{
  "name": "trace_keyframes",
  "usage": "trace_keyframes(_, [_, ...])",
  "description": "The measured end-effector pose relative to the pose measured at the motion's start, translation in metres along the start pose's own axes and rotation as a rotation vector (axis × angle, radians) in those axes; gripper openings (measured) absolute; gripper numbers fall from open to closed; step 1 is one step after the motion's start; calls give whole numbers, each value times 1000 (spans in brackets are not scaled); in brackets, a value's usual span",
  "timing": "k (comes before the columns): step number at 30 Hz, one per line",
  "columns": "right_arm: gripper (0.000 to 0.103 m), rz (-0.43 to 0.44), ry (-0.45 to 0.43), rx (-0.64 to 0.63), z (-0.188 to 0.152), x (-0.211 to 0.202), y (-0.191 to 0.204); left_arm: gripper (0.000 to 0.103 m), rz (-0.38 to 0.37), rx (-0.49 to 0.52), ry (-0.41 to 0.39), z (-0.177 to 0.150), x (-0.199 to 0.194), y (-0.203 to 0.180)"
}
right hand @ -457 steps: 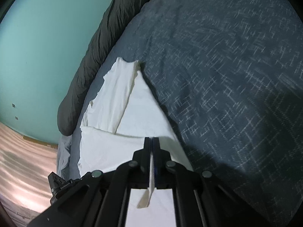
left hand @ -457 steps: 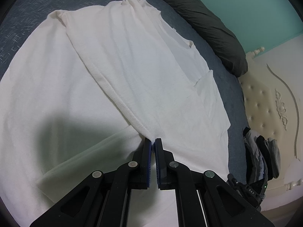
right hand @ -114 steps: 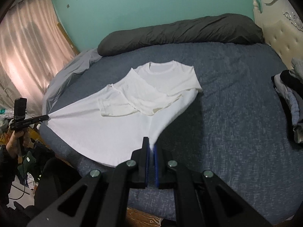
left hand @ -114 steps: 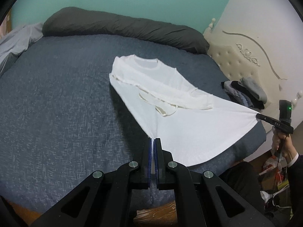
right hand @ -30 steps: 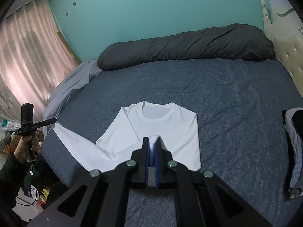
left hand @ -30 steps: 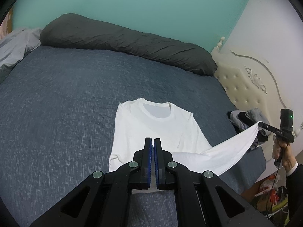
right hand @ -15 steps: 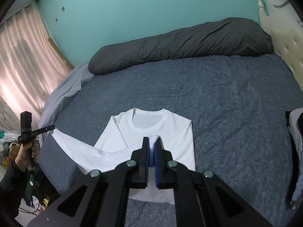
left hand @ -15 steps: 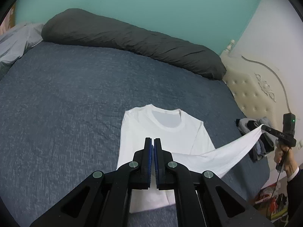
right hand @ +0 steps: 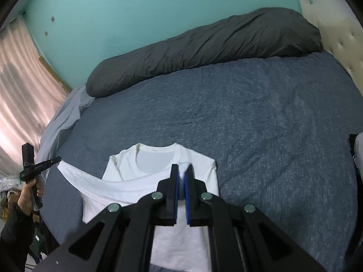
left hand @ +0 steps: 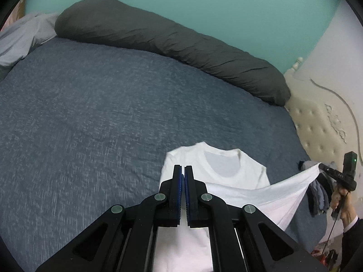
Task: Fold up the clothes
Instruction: 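Lay the hem over the collar with both grippers, pressing it down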
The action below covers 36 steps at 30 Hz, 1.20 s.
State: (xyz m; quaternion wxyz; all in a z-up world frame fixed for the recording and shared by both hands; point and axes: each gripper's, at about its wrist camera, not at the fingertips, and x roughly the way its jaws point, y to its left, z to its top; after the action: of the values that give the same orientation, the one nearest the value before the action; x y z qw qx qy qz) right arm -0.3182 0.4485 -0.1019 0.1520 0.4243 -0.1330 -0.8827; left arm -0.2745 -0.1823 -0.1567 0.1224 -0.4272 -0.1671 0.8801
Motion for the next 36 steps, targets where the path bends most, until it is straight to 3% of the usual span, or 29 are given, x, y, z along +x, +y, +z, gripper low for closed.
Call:
trace_keyframes(13, [4,-35,60,64,24,95,-39,3,34,-43,55,25,84,30])
trace_keyframes(36, [4,-93,139,193,30,207,-98,3,72,-136,150,41,200,76])
